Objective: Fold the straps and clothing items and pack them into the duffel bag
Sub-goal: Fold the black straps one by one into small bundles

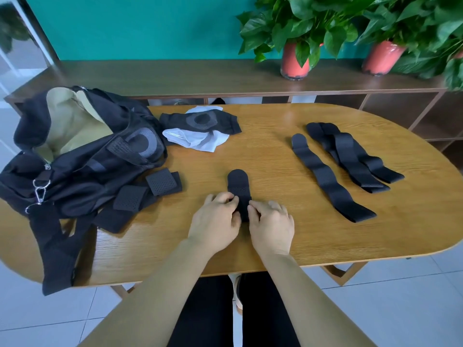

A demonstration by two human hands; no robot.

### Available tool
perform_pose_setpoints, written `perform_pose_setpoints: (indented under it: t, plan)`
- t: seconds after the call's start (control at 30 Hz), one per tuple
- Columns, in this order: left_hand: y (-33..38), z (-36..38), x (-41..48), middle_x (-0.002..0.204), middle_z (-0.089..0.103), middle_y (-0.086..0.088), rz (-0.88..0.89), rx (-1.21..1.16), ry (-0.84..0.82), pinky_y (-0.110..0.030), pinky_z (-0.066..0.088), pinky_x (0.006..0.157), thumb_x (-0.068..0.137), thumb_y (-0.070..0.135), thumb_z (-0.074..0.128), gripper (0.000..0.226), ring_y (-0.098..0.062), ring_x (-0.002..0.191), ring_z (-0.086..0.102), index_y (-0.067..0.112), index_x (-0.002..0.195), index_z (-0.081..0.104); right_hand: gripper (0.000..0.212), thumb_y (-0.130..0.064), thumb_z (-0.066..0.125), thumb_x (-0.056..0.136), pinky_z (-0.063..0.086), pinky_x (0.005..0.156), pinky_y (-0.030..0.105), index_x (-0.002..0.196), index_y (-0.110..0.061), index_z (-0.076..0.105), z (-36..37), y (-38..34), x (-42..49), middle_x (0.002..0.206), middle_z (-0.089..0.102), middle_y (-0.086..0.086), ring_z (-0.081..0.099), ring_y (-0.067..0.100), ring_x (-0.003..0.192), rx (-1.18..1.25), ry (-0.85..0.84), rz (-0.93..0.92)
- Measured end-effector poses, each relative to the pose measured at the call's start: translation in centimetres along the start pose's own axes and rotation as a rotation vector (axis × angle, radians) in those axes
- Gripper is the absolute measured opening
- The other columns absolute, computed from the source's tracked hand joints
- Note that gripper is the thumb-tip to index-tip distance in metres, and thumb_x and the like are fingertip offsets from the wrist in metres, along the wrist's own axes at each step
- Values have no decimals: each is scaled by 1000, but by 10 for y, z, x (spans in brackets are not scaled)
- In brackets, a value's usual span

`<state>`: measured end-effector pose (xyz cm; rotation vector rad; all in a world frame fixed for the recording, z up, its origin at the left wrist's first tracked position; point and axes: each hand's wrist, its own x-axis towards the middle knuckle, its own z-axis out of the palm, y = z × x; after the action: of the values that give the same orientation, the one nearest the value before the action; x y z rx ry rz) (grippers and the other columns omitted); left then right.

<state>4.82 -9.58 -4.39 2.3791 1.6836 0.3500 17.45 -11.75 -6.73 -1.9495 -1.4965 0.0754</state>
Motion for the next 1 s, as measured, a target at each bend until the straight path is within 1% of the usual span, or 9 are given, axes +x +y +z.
perform_pose_setpoints:
  t: [0.1, 0.23, 0.4, 0.47, 0.53, 0.63, 0.73, 0.83, 1.0]
  plan:
    - [-8, -8, 0, 143, 37, 17, 45, -31, -83, -31, 49, 92, 89, 41, 52, 59, -15, 128, 31, 25, 144, 41, 24, -23, 60, 86, 35, 75, 32, 106, -25, 73, -7, -1, 1, 97, 65, -1, 56, 21, 94, 17, -99, 22]
    - [-15, -11, -10, 140, 43, 18, 96, -106, -94, -29, 36, 106, 91, 41, 54, 53, -16, 129, 34, 26, 141, 46, 43, -22, 53, 76, 34, 91, 24, 116, -24, 67, -26, 14, -4, 100, 54, -11, 44, 8, 98, 162, -310, -64]
    - [-14, -13, -26, 129, 55, 13, 129, -224, -80, -31, 31, 109, 95, 43, 46, 42, -12, 121, 46, 26, 133, 54, 37, -9, 64, 83, 33, 97, 21, 118, -22, 66, -38, 29, -13, 115, 55, -15, 43, 5, 108, 226, -316, -194]
    - [-10, -13, -28, 119, 62, 11, 80, -273, -60, -32, 40, 98, 96, 44, 46, 39, -12, 112, 50, 26, 129, 57, 28, -14, 64, 88, 37, 93, 20, 114, -21, 68, -41, 24, -12, 103, 57, -24, 46, 5, 106, 320, -298, -100]
    - [-6, -11, -26, 92, 66, 7, -9, -334, 9, -31, 46, 75, 95, 40, 49, 24, -14, 88, 55, 24, 107, 63, 16, -22, 62, 90, 40, 80, 23, 104, -21, 71, -40, 15, -7, 82, 50, -25, 51, 10, 97, 342, -289, 28]
    - [1, -1, -19, 55, 45, 6, -110, -341, 154, -26, 32, 51, 94, 26, 56, 28, -12, 50, 39, 16, 69, 47, 16, -32, 57, 92, 41, 69, 27, 94, -22, 69, -34, 3, -2, 72, 50, -18, 55, 16, 90, 249, -242, 135]
    - [8, 2, -12, 51, 40, 8, -177, -320, 224, -25, 28, 49, 93, 20, 59, 33, -11, 46, 34, 15, 63, 44, 20, -35, 53, 94, 41, 70, 28, 99, -24, 69, -25, -5, 3, 88, 65, -8, 56, 17, 93, 169, -197, 161]
    - [10, 5, -6, 54, 45, 4, -228, -314, 204, -26, 29, 50, 93, 21, 58, 36, -13, 49, 37, 14, 60, 45, 23, -34, 52, 95, 38, 69, 26, 106, -25, 69, -19, -7, 6, 98, 68, -6, 56, 16, 95, 120, -145, 152]
    - [12, 2, 1, 50, 40, 4, -287, -316, 161, -24, 23, 45, 94, 23, 56, 49, -10, 45, 33, 19, 52, 33, 21, -32, 52, 94, 35, 65, 26, 97, -24, 72, -12, -8, 8, 89, 67, -3, 56, 18, 87, 51, -102, 143]
